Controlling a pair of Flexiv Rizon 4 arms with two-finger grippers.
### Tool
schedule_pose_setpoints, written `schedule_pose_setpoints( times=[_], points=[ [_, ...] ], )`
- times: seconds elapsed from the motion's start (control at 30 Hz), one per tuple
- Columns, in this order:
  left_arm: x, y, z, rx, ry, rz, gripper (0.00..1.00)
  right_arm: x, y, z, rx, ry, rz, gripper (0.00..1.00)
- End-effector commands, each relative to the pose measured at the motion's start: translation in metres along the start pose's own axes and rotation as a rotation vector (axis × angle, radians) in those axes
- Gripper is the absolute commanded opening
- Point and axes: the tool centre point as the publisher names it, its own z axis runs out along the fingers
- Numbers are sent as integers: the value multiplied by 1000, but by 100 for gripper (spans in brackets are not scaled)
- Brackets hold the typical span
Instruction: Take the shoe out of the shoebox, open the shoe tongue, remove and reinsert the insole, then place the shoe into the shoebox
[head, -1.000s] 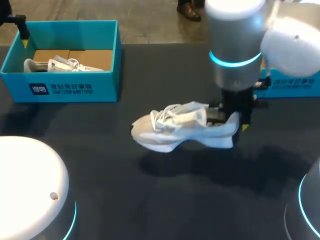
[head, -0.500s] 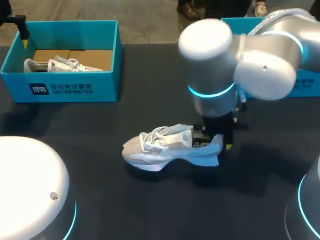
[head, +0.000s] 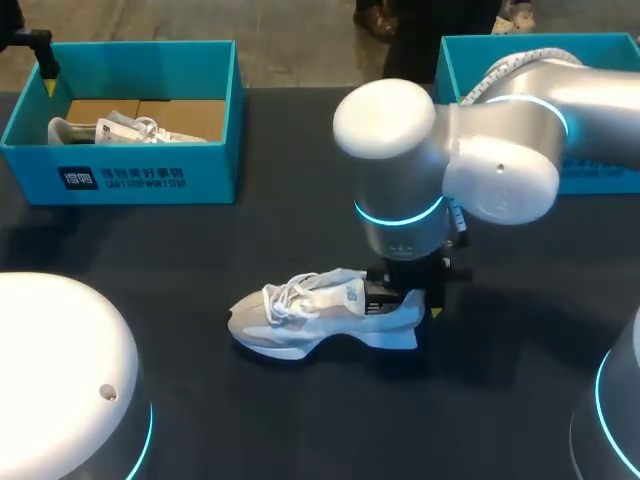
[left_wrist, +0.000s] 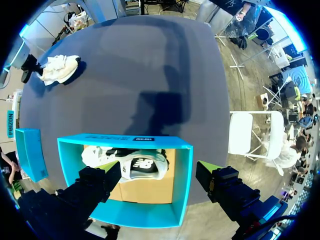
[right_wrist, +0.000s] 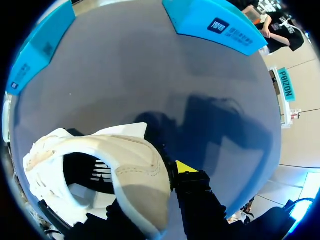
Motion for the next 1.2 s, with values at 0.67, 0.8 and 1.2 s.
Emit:
schedule_pose_setpoints(
  times=[0.67,0.8,1.2],
  points=[
    [0,-1,-1,0,2,1,100,7,5,34,47,27,-17,0],
    [0,-1,-1,0,2,1,100,6,4,36,50,34,-20,0],
    [0,-1,-1,0,2,1,100,-4,0,6,37,80,-26,100]
  ],
)
